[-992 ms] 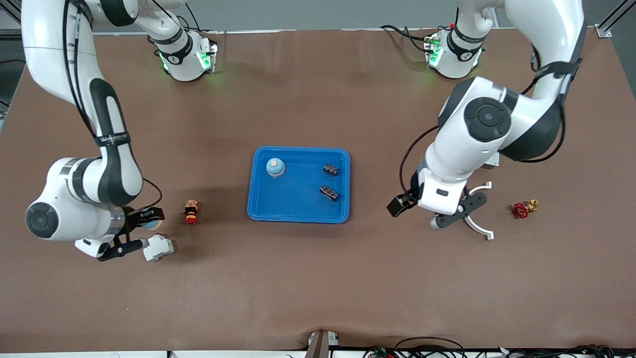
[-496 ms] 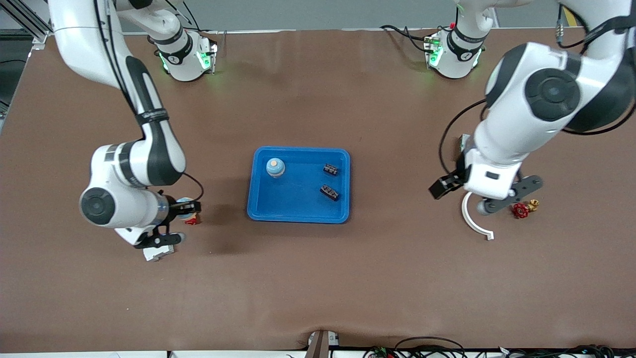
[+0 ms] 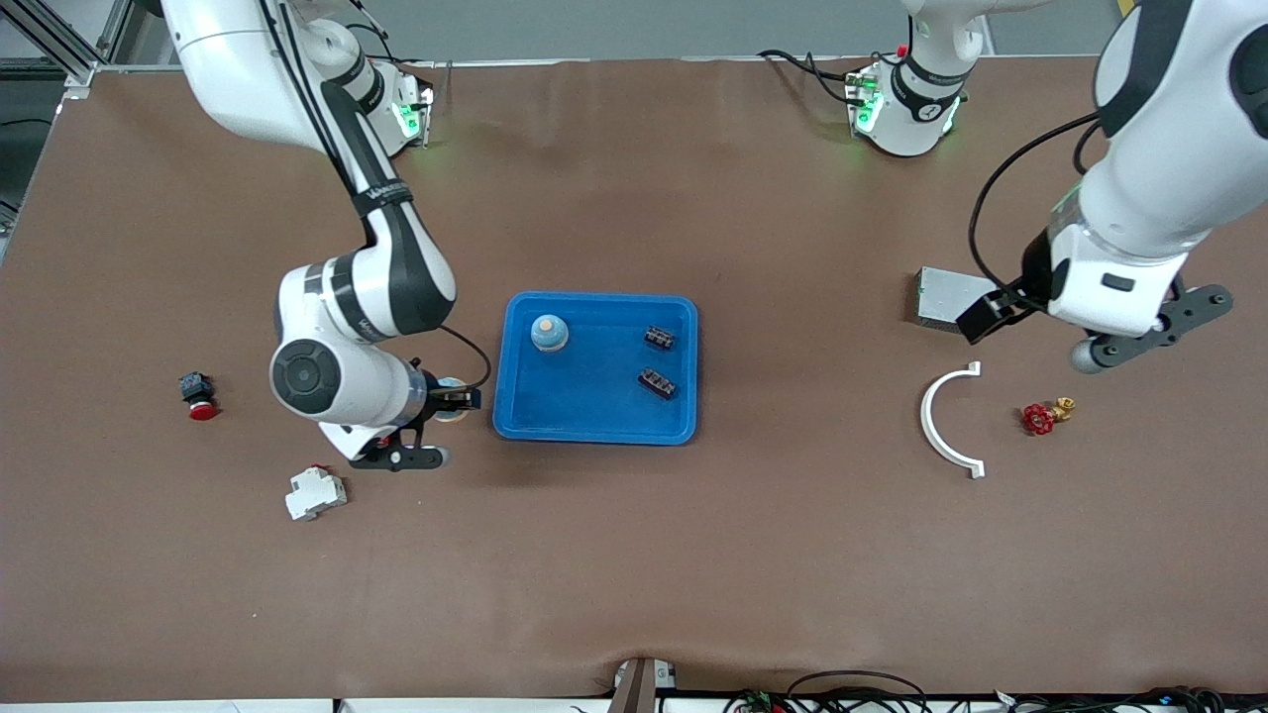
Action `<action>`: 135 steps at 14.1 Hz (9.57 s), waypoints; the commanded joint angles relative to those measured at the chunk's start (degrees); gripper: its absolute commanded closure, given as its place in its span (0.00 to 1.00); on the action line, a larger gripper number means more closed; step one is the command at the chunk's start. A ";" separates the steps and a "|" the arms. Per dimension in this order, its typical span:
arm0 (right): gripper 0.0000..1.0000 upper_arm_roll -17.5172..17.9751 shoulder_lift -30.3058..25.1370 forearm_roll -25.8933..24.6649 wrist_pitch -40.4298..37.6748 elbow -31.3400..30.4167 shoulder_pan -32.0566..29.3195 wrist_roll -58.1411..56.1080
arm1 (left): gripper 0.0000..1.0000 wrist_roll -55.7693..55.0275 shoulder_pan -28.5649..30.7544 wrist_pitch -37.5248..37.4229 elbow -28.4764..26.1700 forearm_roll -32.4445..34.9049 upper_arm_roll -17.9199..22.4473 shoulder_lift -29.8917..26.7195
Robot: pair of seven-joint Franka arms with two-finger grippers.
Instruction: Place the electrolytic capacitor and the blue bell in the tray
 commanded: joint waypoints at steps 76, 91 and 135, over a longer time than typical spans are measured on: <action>0.00 -30.88 -23.41 -4.94 -15.96 -3.16 6.32 -13.40 | 0.00 28.52 -10.35 -2.68 -7.12 -7.58 19.56 -15.27; 0.00 3.12 -23.59 -5.91 -16.04 -0.96 -25.23 -13.49 | 0.00 28.61 -10.17 -4.60 -7.47 -7.67 19.47 -15.71; 0.00 11.66 -35.98 -10.21 -7.95 -5.09 -33.95 -13.58 | 0.00 28.35 -10.44 -6.81 -5.89 -7.93 18.77 -16.24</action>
